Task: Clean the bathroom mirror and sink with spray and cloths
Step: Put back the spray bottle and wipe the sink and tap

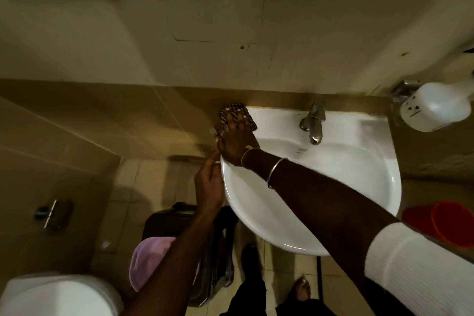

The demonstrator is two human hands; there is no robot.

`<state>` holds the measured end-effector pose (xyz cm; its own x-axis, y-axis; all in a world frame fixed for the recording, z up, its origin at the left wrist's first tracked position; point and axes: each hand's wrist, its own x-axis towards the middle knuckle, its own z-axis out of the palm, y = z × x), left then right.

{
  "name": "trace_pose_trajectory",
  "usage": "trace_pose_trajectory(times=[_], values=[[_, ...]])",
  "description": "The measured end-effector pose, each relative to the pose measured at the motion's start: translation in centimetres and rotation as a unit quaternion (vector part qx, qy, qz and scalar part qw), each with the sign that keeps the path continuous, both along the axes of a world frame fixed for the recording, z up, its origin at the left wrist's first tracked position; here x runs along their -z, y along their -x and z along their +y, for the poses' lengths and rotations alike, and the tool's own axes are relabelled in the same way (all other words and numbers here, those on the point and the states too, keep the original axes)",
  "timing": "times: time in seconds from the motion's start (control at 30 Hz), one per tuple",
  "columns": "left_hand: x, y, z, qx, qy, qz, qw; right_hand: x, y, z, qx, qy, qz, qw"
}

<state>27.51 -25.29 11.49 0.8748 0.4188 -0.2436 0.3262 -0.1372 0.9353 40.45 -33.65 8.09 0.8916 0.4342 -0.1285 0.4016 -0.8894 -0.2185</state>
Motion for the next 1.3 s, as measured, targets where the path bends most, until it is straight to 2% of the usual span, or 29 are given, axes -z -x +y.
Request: trace_pose_trajectory(times=[0.4,0.57,0.67,0.73,0.8,0.9,0.97,1.03,1.13,1.23,1.3], values=[[-0.5,-2.0,-2.7,0.051,0.011,0.012,0.999,0.8,-0.6,-5.6,0.022,0.011,-0.011,1.0],[-0.9,-2.2,-4.3,0.08,-0.007,0.001,0.997,1.5,0.1,-10.5,0.086,-0.01,-0.017,0.996],[-1.1,-1.8,-5.5,0.087,-0.004,-0.004,0.996,1.9,0.2,-13.0,0.184,-0.079,0.042,0.979],[-1.4,-1.2,-6.4,0.087,-0.002,-0.003,0.996,1.0,1.2,-14.0,0.214,-0.131,0.053,0.967],[-1.7,-0.8,-7.0,0.086,0.004,0.005,0.996,-0.1,2.5,-14.8,0.187,-0.178,0.058,0.964],[-2.1,-0.1,-7.9,0.093,0.009,0.024,0.995,-1.1,3.9,-17.5,0.118,-0.165,0.096,0.975],[-2.0,0.3,-8.2,0.097,0.007,0.034,0.995,-1.7,4.2,-19.9,0.111,-0.203,0.108,0.967],[-1.9,0.6,-8.7,0.104,0.006,0.035,0.994,-1.9,4.3,-22.7,0.041,-0.182,0.059,0.981],[-2.0,1.1,-9.4,0.114,-0.001,0.033,0.993,-1.8,3.9,-27.1,-0.058,-0.091,0.011,0.994],[-1.7,1.7,-10.1,0.124,-0.007,0.029,0.992,-0.7,2.4,-31.3,-0.033,-0.023,-0.012,0.999],[-1.4,2.0,-10.3,0.131,-0.013,0.024,0.991,-0.8,1.1,-33.1,-0.012,0.06,-0.016,0.998]])
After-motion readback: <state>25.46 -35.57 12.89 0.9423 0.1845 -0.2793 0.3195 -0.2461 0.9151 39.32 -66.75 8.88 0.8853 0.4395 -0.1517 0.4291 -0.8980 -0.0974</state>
